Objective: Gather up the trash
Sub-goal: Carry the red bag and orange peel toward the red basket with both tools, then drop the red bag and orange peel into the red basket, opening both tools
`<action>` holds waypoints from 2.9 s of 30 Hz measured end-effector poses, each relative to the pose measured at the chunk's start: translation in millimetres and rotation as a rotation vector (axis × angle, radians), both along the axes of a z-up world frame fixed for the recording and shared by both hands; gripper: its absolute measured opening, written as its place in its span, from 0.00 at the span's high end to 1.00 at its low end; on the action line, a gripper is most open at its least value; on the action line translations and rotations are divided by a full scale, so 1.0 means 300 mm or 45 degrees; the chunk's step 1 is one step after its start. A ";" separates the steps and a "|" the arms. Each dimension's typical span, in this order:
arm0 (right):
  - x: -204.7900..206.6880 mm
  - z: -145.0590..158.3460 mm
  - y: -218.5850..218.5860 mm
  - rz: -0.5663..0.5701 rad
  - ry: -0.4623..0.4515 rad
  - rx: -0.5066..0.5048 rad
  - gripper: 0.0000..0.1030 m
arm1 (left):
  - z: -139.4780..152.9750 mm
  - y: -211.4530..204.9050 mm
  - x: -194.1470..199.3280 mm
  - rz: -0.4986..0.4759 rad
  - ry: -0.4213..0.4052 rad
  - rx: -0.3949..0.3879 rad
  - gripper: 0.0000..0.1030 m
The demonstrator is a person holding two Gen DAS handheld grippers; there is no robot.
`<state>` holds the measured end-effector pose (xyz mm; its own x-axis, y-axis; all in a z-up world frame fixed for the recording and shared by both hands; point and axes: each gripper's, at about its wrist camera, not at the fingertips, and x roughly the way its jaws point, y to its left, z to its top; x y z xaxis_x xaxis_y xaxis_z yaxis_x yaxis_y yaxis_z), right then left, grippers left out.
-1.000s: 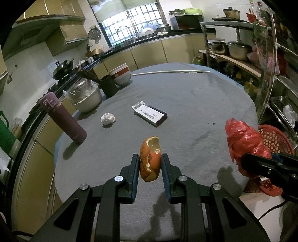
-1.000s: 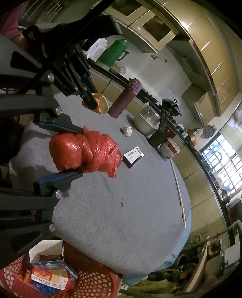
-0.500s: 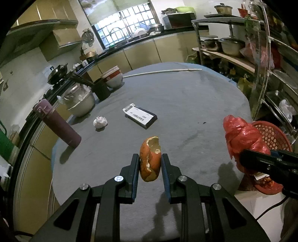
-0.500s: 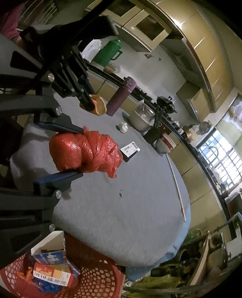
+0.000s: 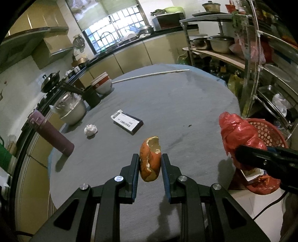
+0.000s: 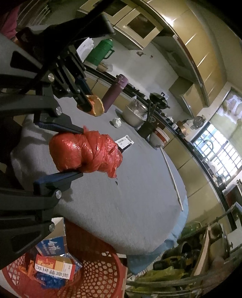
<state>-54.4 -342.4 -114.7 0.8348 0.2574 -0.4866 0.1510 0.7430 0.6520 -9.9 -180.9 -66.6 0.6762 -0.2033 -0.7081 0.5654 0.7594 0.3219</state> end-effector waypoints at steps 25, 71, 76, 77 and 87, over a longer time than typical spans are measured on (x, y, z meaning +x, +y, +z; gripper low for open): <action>-0.121 -0.001 -0.093 -0.113 -0.010 0.018 0.60 | -0.004 -0.114 -0.084 -0.127 -0.023 0.041 0.76; -0.492 -0.168 -0.408 -0.556 0.170 0.157 0.39 | -0.114 -0.441 -0.254 -0.630 0.344 -0.016 0.47; -0.507 -0.150 -0.418 -0.586 0.139 0.183 0.38 | -0.079 -0.413 -0.263 -0.661 0.306 -0.080 0.38; -0.504 -0.140 -0.414 -0.587 0.139 0.166 0.38 | -0.071 -0.402 -0.251 -0.651 0.303 -0.091 0.38; -0.374 -0.062 -0.305 -0.474 0.087 0.081 0.38 | -0.066 -0.164 -0.043 -0.343 0.206 -0.101 0.38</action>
<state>-166.6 -433.9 -133.2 0.8430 -0.0254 -0.5373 0.4475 0.5874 0.6743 -22.7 -230.1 -86.5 0.4705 -0.4187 -0.7767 0.7884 0.5948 0.1569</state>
